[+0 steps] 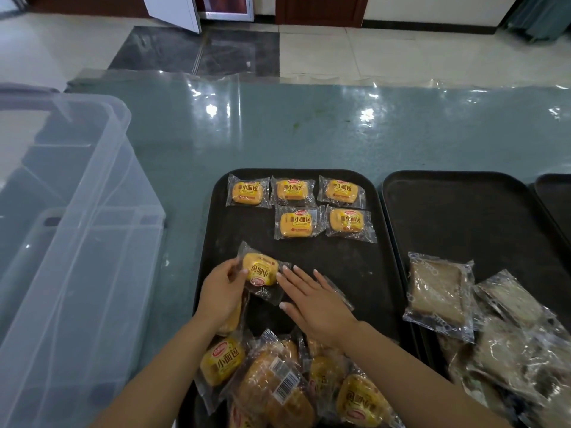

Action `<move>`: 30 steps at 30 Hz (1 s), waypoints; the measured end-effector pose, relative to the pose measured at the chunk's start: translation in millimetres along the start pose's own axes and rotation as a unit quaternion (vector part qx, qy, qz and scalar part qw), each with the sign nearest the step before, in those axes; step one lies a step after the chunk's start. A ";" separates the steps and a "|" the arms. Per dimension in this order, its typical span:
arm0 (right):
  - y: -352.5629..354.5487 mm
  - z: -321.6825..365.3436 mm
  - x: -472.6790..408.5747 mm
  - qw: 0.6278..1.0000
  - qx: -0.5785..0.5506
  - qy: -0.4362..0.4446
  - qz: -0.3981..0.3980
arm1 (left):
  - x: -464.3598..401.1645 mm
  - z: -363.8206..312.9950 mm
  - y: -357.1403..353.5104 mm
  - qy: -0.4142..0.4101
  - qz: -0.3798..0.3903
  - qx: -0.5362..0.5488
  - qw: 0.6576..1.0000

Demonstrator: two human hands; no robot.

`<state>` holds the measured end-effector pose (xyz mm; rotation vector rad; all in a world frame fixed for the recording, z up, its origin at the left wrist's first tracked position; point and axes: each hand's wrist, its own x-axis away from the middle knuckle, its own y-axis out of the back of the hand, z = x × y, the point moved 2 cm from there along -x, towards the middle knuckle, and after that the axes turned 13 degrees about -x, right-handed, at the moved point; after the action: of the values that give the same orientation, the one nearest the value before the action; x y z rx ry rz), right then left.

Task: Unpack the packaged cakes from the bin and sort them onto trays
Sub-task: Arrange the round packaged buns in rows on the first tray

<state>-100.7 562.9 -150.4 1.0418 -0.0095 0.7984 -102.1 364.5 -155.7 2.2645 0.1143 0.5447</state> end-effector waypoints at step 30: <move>12.6 9.5 -19.4 0.999 0.006 0.047 0.000 | -23.5 -13.8 3.5 -0.194 -0.035 -0.377 0.905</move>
<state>-118.9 547.5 -142.8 1.0144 0.0751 0.8468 -129.4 365.7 -153.1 1.5518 -0.1890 0.0538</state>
